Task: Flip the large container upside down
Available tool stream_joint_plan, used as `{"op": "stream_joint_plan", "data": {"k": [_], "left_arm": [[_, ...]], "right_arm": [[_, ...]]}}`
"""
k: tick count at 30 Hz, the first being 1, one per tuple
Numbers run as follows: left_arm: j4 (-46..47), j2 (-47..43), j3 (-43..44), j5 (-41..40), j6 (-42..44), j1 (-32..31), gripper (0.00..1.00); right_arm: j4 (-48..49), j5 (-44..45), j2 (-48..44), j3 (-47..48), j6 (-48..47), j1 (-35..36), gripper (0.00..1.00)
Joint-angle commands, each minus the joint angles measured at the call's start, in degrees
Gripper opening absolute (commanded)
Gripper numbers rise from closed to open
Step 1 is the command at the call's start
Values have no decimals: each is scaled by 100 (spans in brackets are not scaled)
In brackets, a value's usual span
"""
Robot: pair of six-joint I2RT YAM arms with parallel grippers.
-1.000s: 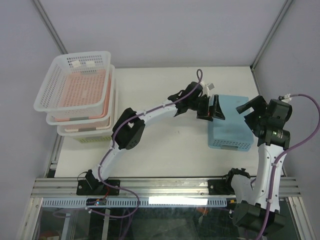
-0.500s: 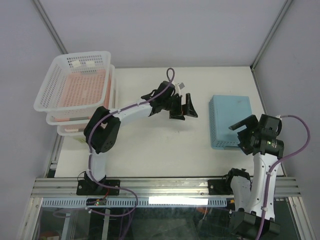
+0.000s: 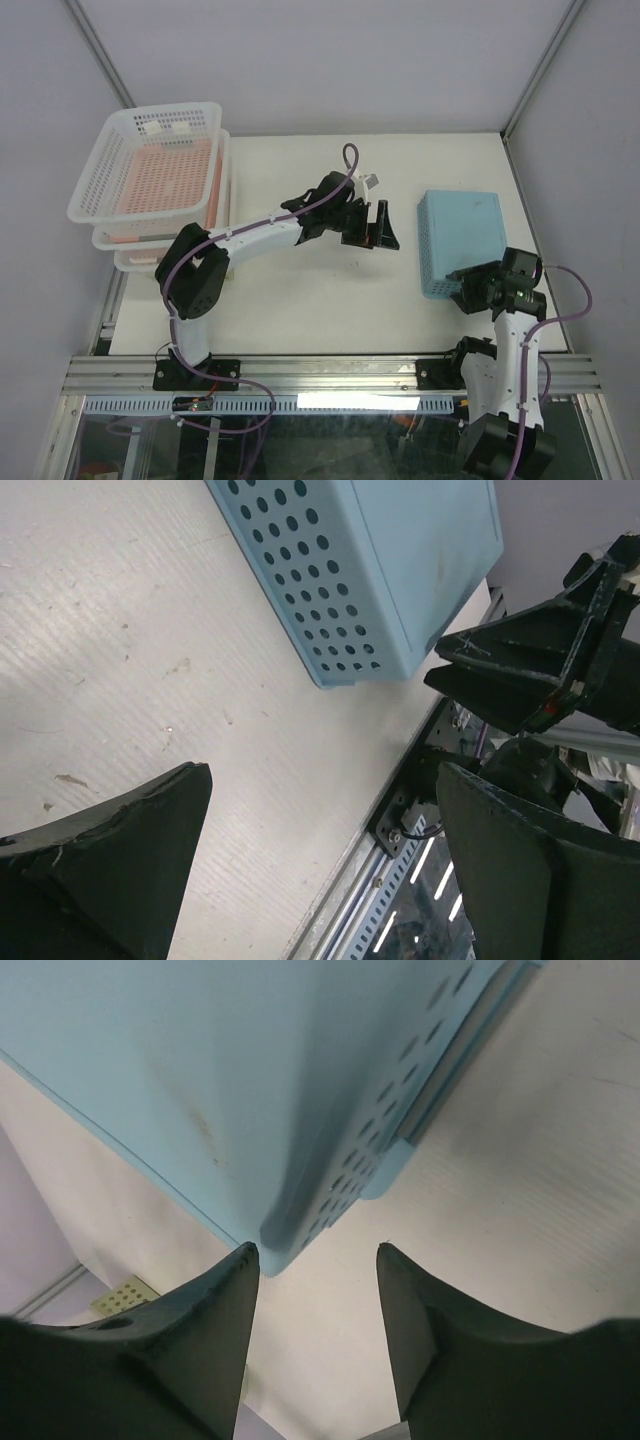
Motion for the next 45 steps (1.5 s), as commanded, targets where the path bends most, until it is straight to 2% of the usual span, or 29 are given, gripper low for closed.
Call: {"op": "stream_joint_plan", "data": {"k": [1,4,9,11,15,19,22,24,30,33,39,42,45], "left_arm": [[241,-378,-97,-4,271,10,99],[236,-405,-187,-11,306,2,99],[230,-329,-215,77,455,1,99],[191,-339,-218,141,503,-9,99],[66,-456,-295,97,634,-15,99],[-32,-694,-465,-6,739,-15,99],[-98,-903,-649,-122,820,-20,99],[-118,-1021,-766,-187,845,-15,99],[-120,-1074,-810,-224,836,-17,99],[-119,-1102,-767,-210,845,-18,99],[-107,-1155,-759,-244,832,-15,99],[-108,-1119,-741,-202,808,-16,99],[-110,-1117,-745,-240,771,-18,99]], "right_arm": [[730,49,188,224,180,-4,54],[1093,190,334,117,198,-4,53],[1814,464,825,-99,337,-4,37],[2237,648,998,-115,437,-4,35],[3046,1138,1614,61,673,-13,35],[3733,1544,3025,688,686,-12,35],[4003,1191,4029,1478,465,-7,36],[3952,807,4382,1831,244,30,39],[3980,821,3721,1345,-41,143,57],[4213,781,3071,790,-243,270,58],[4597,1114,2023,130,-927,983,54],[4707,1228,2172,161,-1191,1363,45],[4307,1722,2767,626,-1439,1902,41]]}}
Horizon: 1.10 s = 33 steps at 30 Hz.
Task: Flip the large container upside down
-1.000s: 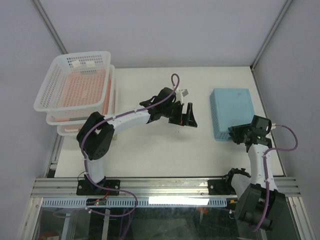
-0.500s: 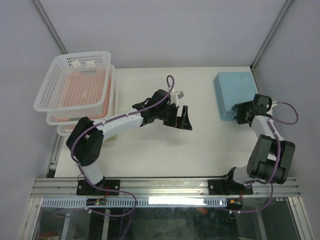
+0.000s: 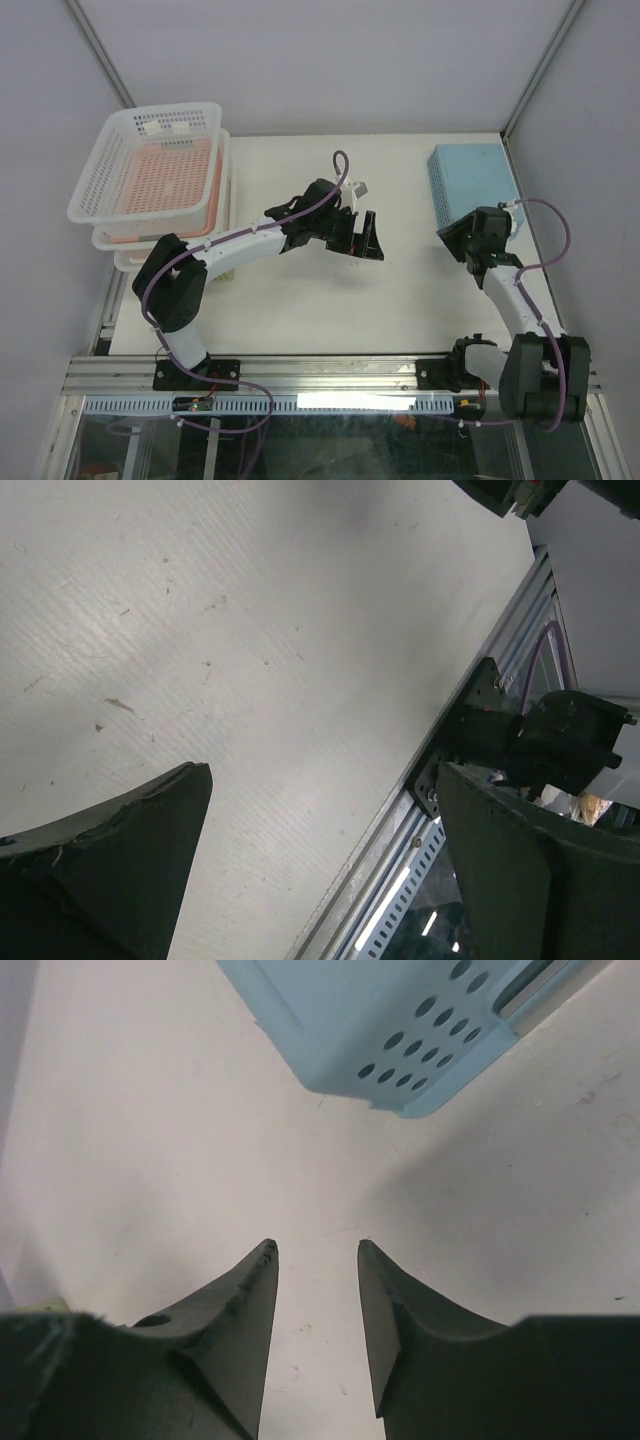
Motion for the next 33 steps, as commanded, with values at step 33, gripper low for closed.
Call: {"op": "stream_joint_plan", "data": {"k": [33], "left_arm": [[-522,-31,807,-637,-64,-21,99]], "right_arm": [[-722,1593,2894,2663,-1619,812,48]]}}
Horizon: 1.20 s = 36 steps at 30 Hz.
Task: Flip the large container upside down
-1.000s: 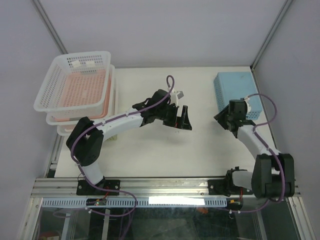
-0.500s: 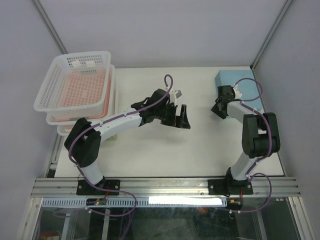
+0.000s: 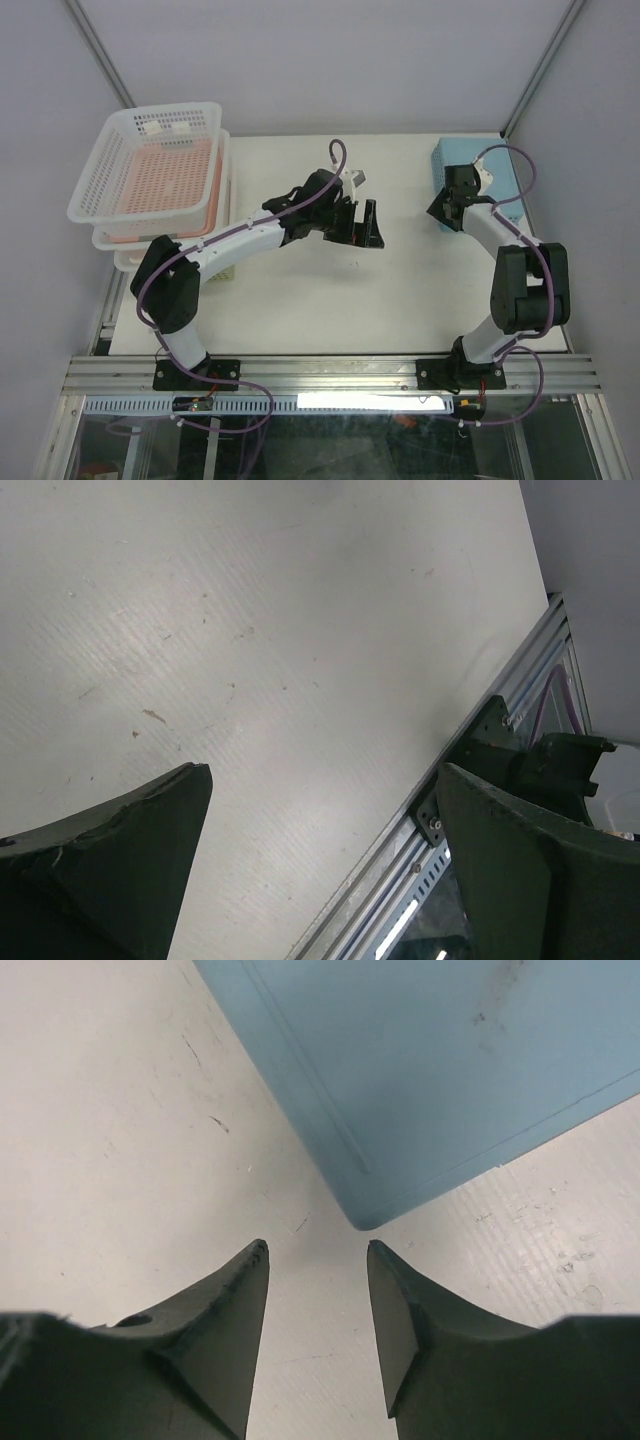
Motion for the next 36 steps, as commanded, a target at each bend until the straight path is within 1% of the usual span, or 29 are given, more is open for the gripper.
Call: {"op": "stream_joint_plan", "data": {"k": [1,4,9,13,16,18,21,24,26,29,33,36], "left_arm": [[80,106,352,14,-4,-21,99],[55,143,425,57,12,-41,99],[46,2,263,-186,1,-52,99],[44,67,148,-148,-45,-54,99],[54,105,83,-87,-85,-57,99],[54,90,44,-82,-67,-58,99],[63,79,-3,-40,-26,-53,99],[68,74,-47,-34,-7,-56,99],[72,79,-58,-14,3,-58,99],[76,88,-76,63,20,-56,99],[111,152,-99,116,92,-56,99],[116,265,-33,136,131,-55,99]], "right_arm": [[221,-268,-224,100,-198,-115,48],[422,-509,-210,96,-302,-102,47],[775,-1251,-110,324,-890,-73,49],[679,-1285,181,830,-1042,-77,49],[522,-1270,612,1338,-1129,-74,49],[349,-1212,994,1737,-1202,-74,47],[-77,-1034,1621,2447,-1312,-83,40],[-280,-816,2082,2940,-1312,-93,34],[-327,-586,2304,3165,-1310,-94,32],[-309,-256,2559,3417,-1360,-102,22],[-284,-185,2863,3756,-1416,-186,20],[-503,143,3125,4118,-1417,-185,20]]}}
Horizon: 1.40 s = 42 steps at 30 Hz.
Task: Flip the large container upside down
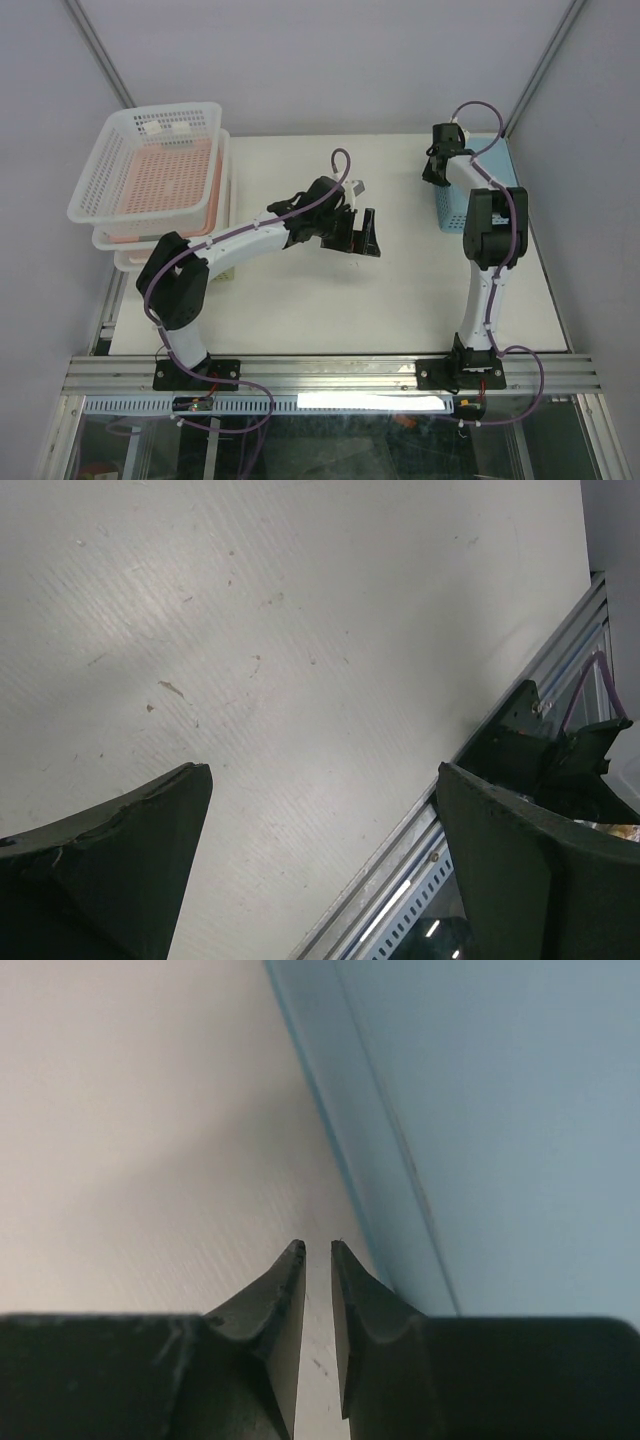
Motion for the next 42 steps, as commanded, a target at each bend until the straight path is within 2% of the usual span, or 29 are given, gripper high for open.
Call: {"op": "stream_joint_plan", "data": {"k": [1,14,21,27,34,38,42], "left_arm": [[241,76,99,183,119,-47,99],[249,280,213,251,128,-52,99],[249,299,197,259,75,-46,99],[245,214,340,226,92,-54,99],[249,88,356,180,95,-135,99],[249,73,340,154,110,-229,99],[249,62,321,101,151,-295,99]], "right_arm": [[-55,650,193,654,-121,-56,20],[-204,1169,234,742,-285,-252,21],[-292,586,-421,393,-286,-301,22],[257,94,-2322,-1196,-39,-459,26],[651,-719,-3815,-3421,857,-1568,26],[922,-1037,-4163,-4174,1247,-2234,25],[1088,-1427,-3825,-4260,1397,-2648,24]]}}
